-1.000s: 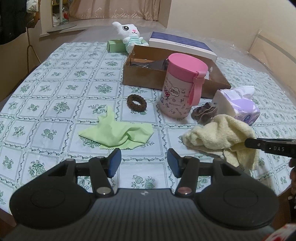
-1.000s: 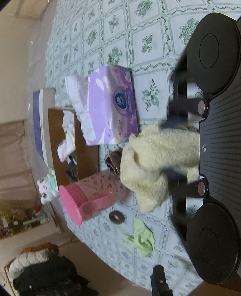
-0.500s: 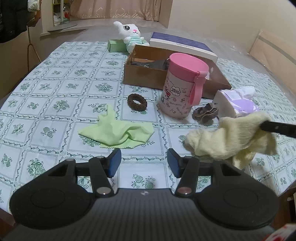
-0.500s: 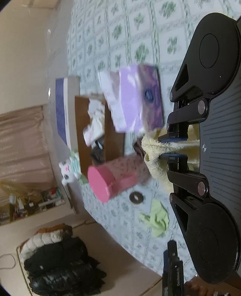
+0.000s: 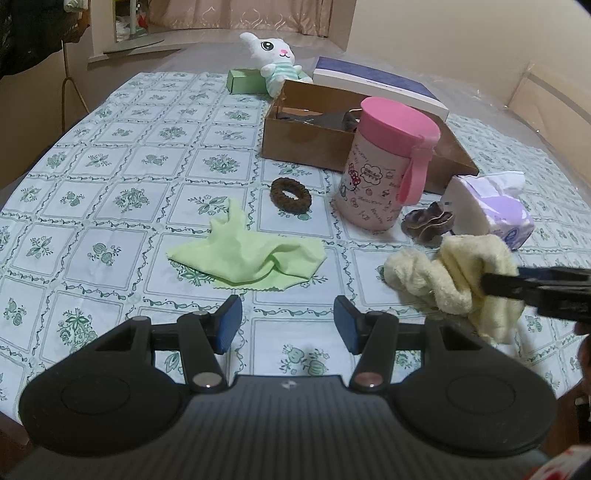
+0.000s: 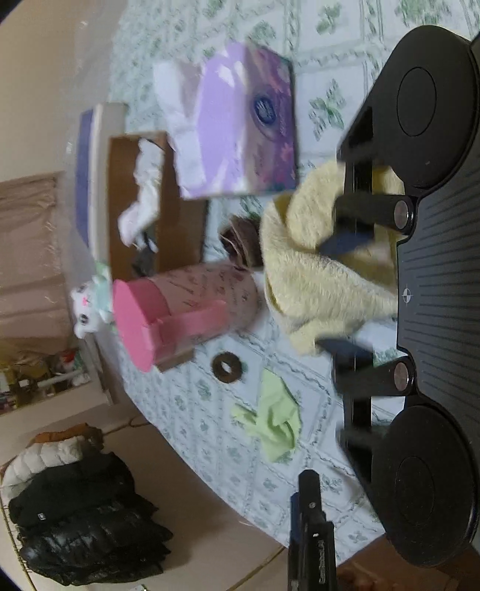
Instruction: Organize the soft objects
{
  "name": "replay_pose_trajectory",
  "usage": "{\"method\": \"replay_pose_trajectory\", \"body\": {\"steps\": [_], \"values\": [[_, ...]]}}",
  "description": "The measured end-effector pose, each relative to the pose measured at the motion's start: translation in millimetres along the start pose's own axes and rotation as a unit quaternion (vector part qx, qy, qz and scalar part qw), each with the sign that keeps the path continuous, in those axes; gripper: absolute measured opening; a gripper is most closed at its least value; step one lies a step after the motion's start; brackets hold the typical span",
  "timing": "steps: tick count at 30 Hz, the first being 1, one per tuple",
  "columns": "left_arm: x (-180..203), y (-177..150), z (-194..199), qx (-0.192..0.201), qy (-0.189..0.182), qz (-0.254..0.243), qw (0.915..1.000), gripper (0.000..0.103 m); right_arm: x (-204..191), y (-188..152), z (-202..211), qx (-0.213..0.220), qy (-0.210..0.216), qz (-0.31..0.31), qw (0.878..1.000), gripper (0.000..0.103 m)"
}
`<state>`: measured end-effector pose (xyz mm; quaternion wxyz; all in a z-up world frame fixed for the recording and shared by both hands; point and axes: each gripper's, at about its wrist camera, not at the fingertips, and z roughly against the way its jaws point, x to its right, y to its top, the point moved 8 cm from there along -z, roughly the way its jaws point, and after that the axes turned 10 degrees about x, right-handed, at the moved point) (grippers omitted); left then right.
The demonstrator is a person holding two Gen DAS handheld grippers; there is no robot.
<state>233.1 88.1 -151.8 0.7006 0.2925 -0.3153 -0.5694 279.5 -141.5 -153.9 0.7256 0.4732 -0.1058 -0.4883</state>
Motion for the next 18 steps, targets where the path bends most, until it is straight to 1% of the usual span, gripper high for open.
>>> {"method": "replay_pose_trajectory", "body": {"steps": [3, 5, 7, 9, 11, 15, 18], "values": [[-2, -1, -3, 0.0, 0.001, 0.002, 1.0, 0.052, 9, 6, 15, 0.027, -0.017, 0.001, 0.999, 0.067], [-4, -1, -4, -0.001, 0.001, 0.003, 1.0, 0.052, 20, 8, 17, 0.033, -0.031, -0.012, 0.999, 0.069], [-6, -2, -5, -0.002, 0.004, 0.002, 1.0, 0.052, 35, 7, 13, 0.032, -0.046, -0.036, 0.998, 0.072], [-7, -2, -6, -0.004, 0.005, 0.004, 1.0, 0.052, 46, 4, 5, 0.031, -0.044, -0.063, 0.997, 0.075], [-9, -2, -7, -0.003, 0.007, 0.004, 1.0, 0.052, 54, -3, -7, 0.014, -0.048, -0.085, 0.995, 0.076], [-12, -3, -10, -0.004, 0.011, 0.005, 0.9999, 0.052, 47, -3, -19, 0.015, -0.033, -0.106, 0.994, 0.08], [-14, -3, -12, -0.004, 0.012, 0.005, 0.9999, 0.052, 36, -2, -28, 0.013, -0.032, -0.087, 0.996, 0.081]]}}
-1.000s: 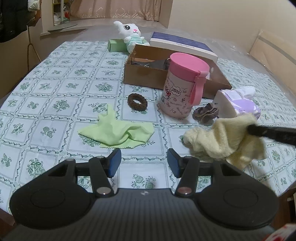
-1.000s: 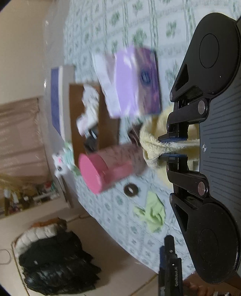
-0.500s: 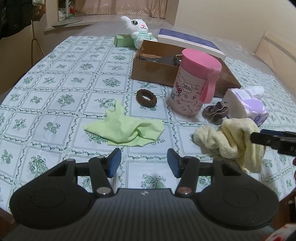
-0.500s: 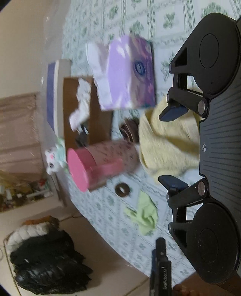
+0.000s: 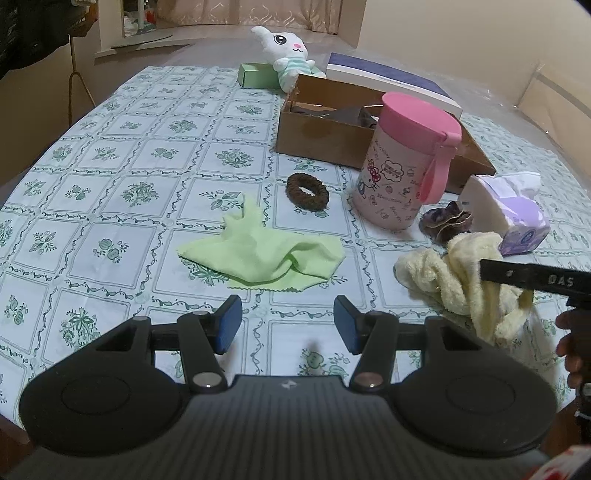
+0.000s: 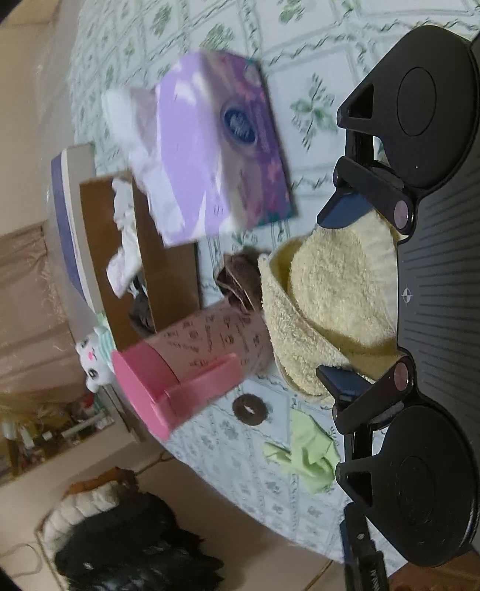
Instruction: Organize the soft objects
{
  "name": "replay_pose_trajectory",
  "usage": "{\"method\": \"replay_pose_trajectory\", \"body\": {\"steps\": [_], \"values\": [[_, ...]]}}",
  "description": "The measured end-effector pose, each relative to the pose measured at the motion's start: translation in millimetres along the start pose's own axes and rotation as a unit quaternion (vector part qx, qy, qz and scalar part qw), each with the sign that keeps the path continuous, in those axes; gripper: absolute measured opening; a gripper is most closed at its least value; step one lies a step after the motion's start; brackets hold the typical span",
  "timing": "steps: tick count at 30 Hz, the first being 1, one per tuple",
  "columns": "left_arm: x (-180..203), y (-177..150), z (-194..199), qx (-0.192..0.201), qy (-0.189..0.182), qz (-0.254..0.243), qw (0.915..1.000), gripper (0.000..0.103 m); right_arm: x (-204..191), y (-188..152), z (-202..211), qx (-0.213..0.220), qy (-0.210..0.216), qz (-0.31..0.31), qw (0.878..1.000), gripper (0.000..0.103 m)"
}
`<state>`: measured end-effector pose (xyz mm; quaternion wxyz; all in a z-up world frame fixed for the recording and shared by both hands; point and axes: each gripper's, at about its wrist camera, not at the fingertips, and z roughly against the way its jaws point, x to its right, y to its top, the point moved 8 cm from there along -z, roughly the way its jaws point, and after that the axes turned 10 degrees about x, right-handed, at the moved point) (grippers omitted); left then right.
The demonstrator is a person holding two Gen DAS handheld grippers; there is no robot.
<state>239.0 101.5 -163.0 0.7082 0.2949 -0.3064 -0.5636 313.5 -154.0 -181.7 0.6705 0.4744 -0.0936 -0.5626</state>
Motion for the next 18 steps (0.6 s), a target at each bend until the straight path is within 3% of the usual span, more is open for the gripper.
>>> {"method": "replay_pose_trajectory", "body": {"steps": [18], "values": [[-5, -1, -12, 0.003, -0.002, -0.002, 1.0, 0.052, -32, -18, -46, -0.03, -0.07, 0.1, 0.992, 0.091]]}}
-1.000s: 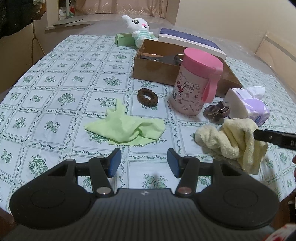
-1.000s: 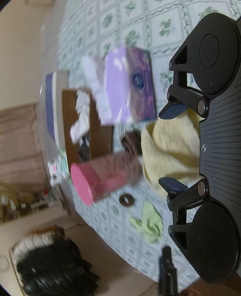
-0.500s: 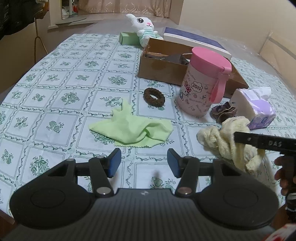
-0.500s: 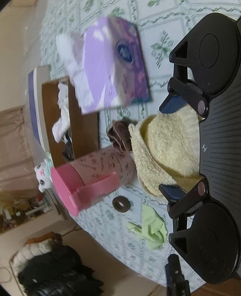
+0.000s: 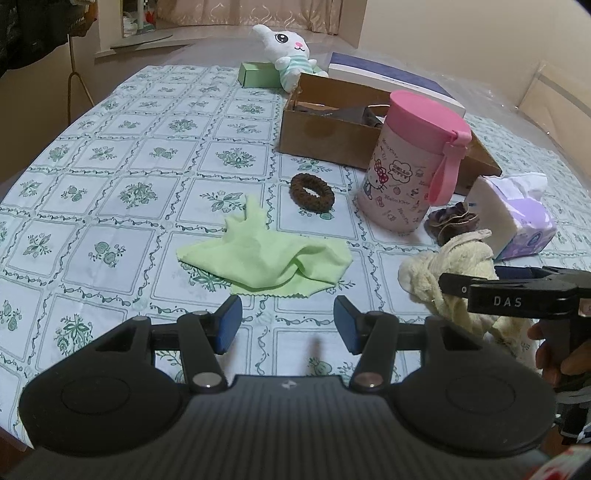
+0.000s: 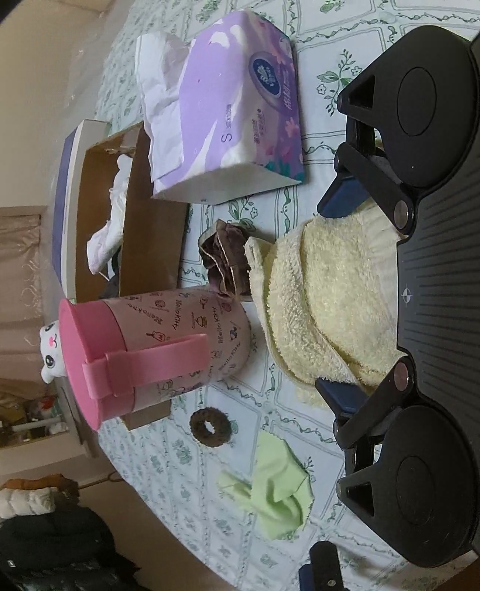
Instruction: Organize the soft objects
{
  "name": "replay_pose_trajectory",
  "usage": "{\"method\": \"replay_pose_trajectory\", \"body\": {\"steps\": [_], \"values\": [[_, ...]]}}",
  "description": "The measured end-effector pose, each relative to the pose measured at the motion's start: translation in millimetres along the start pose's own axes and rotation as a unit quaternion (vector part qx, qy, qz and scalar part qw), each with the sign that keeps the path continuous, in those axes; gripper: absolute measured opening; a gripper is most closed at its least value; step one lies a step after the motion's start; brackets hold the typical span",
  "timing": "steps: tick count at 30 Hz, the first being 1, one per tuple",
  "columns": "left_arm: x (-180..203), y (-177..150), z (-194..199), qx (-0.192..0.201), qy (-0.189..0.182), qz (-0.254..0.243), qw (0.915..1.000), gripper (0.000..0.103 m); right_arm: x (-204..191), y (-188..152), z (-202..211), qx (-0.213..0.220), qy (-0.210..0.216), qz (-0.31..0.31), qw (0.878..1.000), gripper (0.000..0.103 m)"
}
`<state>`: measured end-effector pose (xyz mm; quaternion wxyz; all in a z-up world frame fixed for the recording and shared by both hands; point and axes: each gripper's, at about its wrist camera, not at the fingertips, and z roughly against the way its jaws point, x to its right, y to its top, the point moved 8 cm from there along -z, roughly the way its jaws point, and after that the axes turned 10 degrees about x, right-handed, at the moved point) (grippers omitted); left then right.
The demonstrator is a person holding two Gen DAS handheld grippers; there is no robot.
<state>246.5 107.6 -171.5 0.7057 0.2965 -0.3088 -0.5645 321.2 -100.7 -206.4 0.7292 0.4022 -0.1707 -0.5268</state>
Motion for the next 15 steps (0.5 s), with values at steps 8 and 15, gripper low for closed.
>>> {"method": "replay_pose_trajectory", "body": {"steps": [8, 15], "values": [[0, -1, -4, 0.006, -0.002, -0.008, 1.0, 0.052, -8, -2, 6, 0.009, 0.023, 0.019, 1.0, 0.053], [-3, 3, -12, 0.019, -0.001, -0.04, 0.999, 0.055, -8, -1, 16, 0.019, 0.04, 0.012, 0.999, 0.04]]}}
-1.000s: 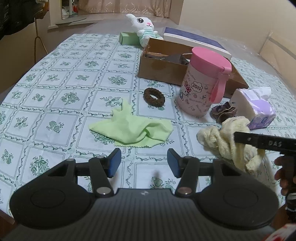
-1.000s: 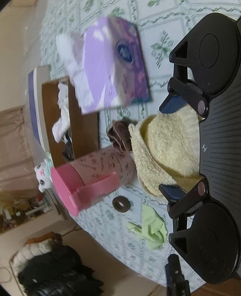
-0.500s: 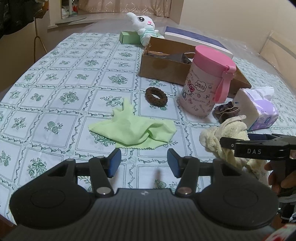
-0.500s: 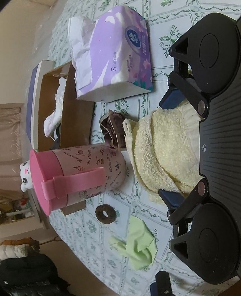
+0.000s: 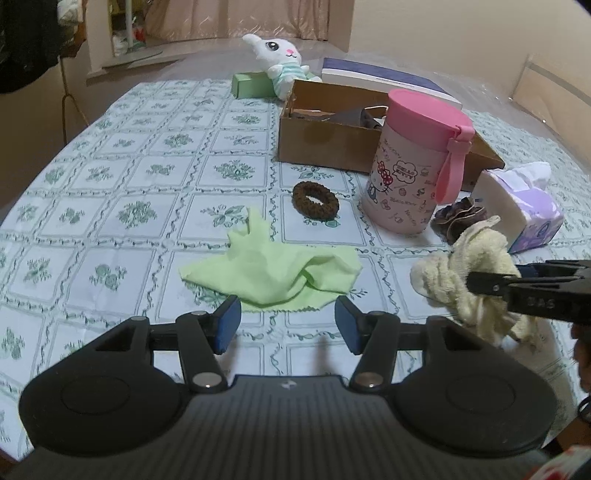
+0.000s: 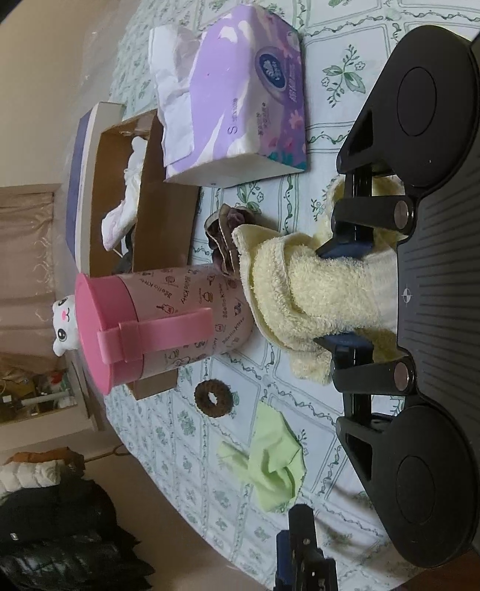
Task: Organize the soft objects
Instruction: 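Grasp the green cloth with the left gripper while the right holds the yellow towel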
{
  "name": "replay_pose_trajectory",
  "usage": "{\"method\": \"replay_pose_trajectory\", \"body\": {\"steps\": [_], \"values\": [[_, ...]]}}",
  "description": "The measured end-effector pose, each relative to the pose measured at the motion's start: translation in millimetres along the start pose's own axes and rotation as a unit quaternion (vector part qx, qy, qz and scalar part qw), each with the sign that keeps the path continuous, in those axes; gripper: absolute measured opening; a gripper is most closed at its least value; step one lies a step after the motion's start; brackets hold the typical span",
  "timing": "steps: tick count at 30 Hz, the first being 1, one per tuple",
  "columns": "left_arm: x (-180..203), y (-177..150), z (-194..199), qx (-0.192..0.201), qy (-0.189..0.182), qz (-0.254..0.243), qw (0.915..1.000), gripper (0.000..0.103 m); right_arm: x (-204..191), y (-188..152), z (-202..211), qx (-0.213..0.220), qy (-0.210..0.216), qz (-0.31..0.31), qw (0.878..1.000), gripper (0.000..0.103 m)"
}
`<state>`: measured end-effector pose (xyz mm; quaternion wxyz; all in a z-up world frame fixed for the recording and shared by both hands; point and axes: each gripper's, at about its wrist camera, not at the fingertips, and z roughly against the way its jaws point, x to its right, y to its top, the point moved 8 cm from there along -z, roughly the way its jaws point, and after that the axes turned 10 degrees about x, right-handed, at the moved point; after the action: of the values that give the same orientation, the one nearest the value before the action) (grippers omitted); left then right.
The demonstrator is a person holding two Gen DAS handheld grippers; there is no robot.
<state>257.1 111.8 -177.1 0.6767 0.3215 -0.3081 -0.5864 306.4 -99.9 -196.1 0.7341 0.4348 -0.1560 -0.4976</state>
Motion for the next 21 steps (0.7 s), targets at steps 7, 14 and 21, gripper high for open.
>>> {"method": "replay_pose_trajectory", "body": {"steps": [7, 14, 21], "values": [[13, 4, -21, 0.003, -0.016, -0.036, 0.9992, 0.065, 7, 2, 3, -0.004, 0.004, -0.017, 1.0, 0.04], [37, -1, -48, 0.007, 0.009, -0.107, 0.9942, 0.066, 6, 0, -1, -0.005, 0.006, -0.012, 1.0, 0.041], [15, 1, -61, 0.014, 0.047, -0.125, 0.9909, 0.07, 6, -1, -3, -0.004, 0.01, -0.007, 1.0, 0.042]]}}
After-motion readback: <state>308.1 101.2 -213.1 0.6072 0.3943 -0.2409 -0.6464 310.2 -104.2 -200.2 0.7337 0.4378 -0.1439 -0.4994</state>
